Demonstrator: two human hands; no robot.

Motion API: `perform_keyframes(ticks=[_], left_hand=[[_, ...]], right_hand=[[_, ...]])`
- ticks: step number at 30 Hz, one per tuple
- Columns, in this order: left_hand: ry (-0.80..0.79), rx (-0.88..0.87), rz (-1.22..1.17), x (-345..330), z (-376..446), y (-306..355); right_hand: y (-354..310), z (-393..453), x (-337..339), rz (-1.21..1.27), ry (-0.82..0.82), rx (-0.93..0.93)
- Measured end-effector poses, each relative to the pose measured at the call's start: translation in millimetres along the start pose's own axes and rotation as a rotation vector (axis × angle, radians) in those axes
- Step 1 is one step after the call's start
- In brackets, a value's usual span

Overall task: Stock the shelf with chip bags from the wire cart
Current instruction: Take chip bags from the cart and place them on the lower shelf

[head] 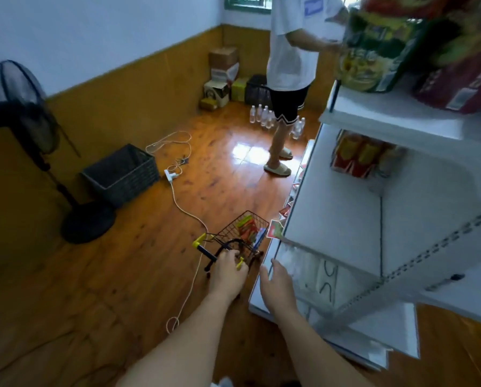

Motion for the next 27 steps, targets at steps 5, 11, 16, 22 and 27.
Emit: perform_keyframes(ticks=[5, 11, 16, 22, 27], left_hand=[[0.037, 0.031, -0.051, 17.9, 53.4, -20.2], [0.013, 0.019, -0.023, 27.1, 134.8, -22.8], [-0.032, 0.028, 0.02, 53.1, 203.4, -33.5], [-0.01, 0.056, 0.011, 83.1, 262.9, -58.8], [-0.16, 0.061, 0.044, 88.6, 306.1, -75.2]], right_hand=[[-41.7, 35.6, -23.1, -0.121, -0.03, 0.016], [-81.9, 104.9, -49.5, -0.103, -0.068, 0.015], [-120.4, 171.4, -84.9, -0.041, -0.12, -0.085], [-174.5, 212.1, -105.9, -0.033, -0.203, -0.109], [-191.9, 260.6, -111.2, 0.001, -0.123, -0.189]])
Point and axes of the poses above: each hand's wrist, its own z-axis towards the middle knuckle, its own x-axis out of the back of the hand, y = z × x, the point moved 1 cm from there along z, towards the middle knuckle, and after that the axes turned 13 degrees about -x, right-handed, at the moved point
